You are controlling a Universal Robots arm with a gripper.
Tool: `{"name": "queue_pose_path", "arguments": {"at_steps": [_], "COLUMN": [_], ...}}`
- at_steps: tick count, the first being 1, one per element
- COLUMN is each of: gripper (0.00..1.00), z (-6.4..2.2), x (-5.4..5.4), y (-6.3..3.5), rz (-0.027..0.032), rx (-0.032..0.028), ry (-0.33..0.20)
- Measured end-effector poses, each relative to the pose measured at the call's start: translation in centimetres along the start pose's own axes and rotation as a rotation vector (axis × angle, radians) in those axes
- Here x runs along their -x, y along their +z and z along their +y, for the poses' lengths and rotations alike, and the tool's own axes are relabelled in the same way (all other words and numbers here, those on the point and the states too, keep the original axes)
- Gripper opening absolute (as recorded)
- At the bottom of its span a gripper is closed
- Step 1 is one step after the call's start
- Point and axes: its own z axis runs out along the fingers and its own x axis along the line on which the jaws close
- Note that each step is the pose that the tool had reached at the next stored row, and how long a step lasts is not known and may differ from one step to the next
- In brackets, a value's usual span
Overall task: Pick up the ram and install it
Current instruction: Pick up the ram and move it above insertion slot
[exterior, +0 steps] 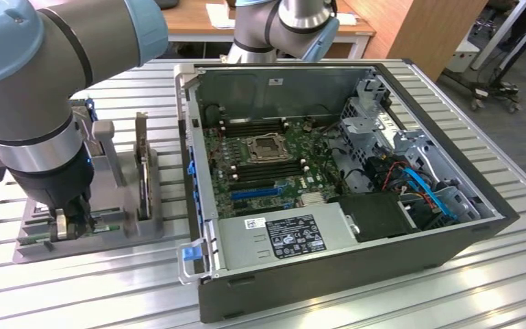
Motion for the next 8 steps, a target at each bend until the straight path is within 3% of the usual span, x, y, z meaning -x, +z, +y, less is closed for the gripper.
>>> {"name": "queue_pose_path", "arguments": {"at_steps": [8], "gripper": [0.11], "z": [0.02], "x": [0.0], "y": [-1.86], "rz": [0.0002], "rx": [0.0001], "ry": [0.0]}}
